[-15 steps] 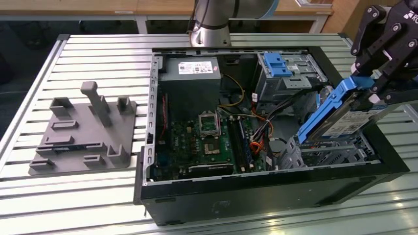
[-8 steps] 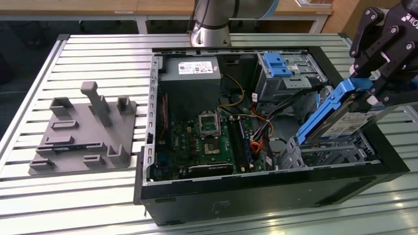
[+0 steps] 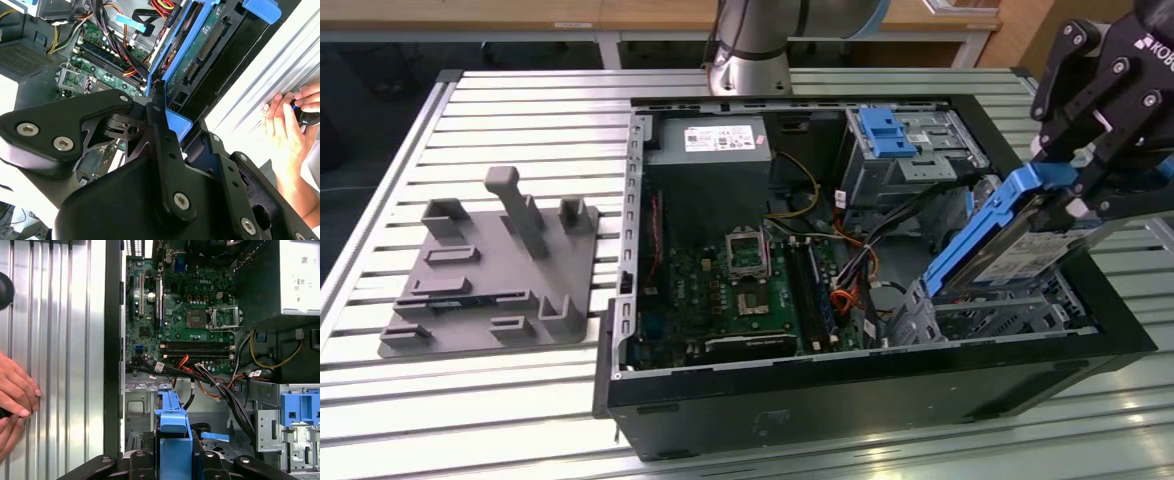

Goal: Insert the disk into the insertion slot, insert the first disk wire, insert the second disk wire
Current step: 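Insert the disk into the insertion slot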

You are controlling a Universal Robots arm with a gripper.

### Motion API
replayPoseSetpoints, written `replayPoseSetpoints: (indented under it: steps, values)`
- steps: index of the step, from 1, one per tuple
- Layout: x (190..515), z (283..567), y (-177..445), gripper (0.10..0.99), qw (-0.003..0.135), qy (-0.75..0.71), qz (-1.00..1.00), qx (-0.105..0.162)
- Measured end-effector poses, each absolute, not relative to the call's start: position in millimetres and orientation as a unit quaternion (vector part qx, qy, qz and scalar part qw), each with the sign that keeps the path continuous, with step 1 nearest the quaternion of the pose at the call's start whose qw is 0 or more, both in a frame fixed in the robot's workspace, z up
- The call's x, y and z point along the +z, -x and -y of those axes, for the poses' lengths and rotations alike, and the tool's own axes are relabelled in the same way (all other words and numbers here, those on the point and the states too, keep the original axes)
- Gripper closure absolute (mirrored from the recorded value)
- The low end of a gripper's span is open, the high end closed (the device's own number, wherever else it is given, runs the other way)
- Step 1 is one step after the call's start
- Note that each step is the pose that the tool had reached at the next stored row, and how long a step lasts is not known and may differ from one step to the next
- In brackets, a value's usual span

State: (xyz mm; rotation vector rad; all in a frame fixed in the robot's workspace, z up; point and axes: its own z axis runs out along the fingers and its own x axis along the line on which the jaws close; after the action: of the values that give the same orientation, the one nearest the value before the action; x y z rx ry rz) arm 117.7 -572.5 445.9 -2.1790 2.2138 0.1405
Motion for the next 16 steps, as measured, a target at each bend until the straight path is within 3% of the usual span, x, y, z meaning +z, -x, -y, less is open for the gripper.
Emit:
replayPoseSetpoints:
  steps: [16]
  values:
    - [441.7, 573.0, -117.8, 0.722, 0.015, 0.701, -0.712, 0.046]
